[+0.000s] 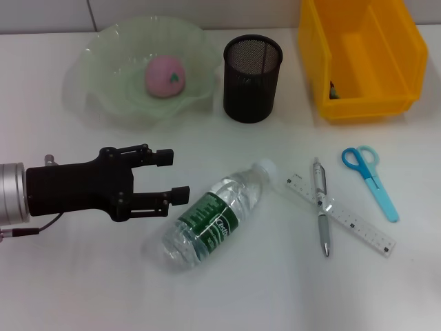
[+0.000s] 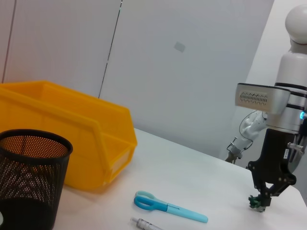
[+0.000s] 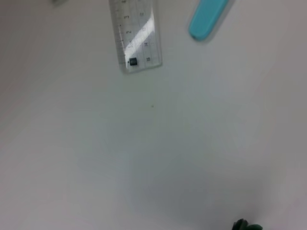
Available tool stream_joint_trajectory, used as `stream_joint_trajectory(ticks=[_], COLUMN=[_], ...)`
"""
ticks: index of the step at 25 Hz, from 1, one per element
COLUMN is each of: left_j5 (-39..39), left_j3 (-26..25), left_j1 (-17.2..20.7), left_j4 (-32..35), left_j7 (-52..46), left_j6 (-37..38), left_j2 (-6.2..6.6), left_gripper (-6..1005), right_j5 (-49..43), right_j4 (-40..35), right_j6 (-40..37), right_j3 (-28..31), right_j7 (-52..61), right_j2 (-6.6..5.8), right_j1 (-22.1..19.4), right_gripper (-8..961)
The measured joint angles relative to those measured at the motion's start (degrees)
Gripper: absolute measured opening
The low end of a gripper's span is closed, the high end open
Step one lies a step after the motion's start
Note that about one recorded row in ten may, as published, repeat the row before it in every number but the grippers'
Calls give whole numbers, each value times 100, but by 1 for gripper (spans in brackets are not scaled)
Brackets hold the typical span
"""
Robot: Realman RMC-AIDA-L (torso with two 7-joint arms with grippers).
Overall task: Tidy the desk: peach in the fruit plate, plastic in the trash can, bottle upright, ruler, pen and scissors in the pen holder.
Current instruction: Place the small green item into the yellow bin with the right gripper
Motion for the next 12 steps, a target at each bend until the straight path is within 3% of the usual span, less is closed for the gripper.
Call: stream_joint_trajectory(ticks=[3,6,9,12], left_j5=[0,0,0,0], left_j3=[0,0,0,-4], left_j1=[-6,-25,-25,-23], left_j4=[0,0,0,0], left_j7=[-1,-15,-15,-16], left_j6=[0,7,7,10], left_j2=[0,9,9,17], left_gripper=[720,719,718,716], right_j5=[96,592,1419,2136], right_j4=[-225,-509,-428,49], right_j6=[49,165,386,1080], right_j3=[279,1060,1863,2183], right_j7=[-173,-467,-547,-480], right_j2=[31,39,-78,-166], right_j1=[46,189,432,651], right_gripper=[17,28,39,50])
